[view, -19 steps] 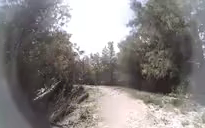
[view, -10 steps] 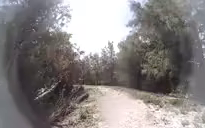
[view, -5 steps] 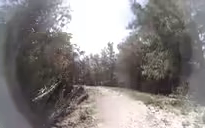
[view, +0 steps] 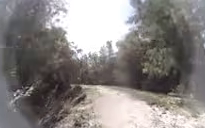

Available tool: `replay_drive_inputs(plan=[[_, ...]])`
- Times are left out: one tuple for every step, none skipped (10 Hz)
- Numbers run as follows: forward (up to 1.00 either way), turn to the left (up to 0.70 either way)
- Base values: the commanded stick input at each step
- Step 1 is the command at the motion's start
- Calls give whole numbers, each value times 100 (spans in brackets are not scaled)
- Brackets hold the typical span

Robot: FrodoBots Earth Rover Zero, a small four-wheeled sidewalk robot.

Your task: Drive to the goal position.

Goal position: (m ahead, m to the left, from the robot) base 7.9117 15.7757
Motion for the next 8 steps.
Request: replay_drive_inputs(plan=[[70, 0], [70, -8], [70, -34], [70, -8], [70, 0], [70, 0], [70, 0], [70, 0]])
